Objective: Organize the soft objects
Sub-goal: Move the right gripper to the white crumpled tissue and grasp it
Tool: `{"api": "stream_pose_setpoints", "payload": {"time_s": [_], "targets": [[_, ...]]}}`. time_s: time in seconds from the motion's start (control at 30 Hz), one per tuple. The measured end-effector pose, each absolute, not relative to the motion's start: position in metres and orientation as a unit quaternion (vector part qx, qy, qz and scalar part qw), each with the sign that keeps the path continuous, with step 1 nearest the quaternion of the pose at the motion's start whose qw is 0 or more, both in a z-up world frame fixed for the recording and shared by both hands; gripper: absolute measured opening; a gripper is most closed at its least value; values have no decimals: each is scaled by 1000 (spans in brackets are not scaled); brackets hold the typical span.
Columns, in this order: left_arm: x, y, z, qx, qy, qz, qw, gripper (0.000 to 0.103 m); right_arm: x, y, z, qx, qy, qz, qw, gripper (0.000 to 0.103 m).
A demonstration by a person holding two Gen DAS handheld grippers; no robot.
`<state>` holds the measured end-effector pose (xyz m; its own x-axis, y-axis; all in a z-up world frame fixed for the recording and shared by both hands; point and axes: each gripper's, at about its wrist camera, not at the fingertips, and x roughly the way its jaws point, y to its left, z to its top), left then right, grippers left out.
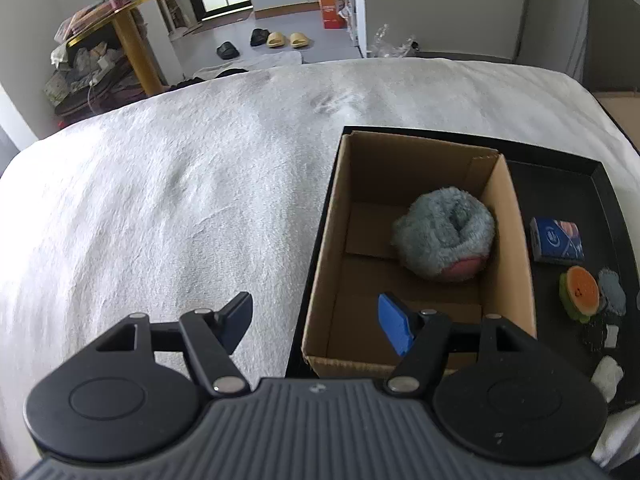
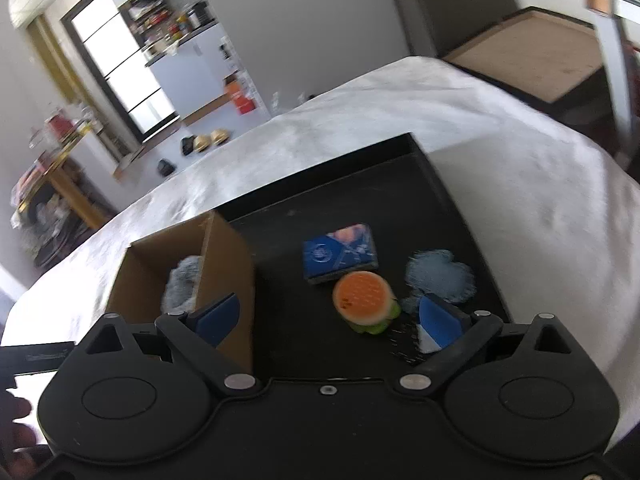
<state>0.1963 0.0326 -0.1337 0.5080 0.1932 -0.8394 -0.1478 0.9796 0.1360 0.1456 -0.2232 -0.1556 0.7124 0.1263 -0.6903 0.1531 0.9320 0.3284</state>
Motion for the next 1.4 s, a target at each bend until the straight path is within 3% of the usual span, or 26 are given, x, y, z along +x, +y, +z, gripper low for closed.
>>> {"api": "stream_pose_setpoints", "payload": {"time_s": [0.6,0.73,1.1,1.2,1.3,1.33,1.4], "targets": [[188,11,-143,91,503,99,854,69,117,-239,-206,180,371,-96,906,96],[192,3,-149,110,511,104,846,70,123,-238,-221,167,389,-93,901,89],[204,-11,-159,146,529,116,828,70,134,-236,-245,141,433,-115,883,85],[208,-12,-162,145,534,119,824,70,133,-229,-252,129,451,-105,877,79],[209,-15,-164,149,536,122,822,70,132,-225,-251,106,448,-108,881,64],[209,-16,-164,152,536,124,821,70,132,-225,-251,103,445,-110,883,53],[210,-18,-165,159,537,126,819,70,131,-228,-249,105,439,-114,885,49]]}}
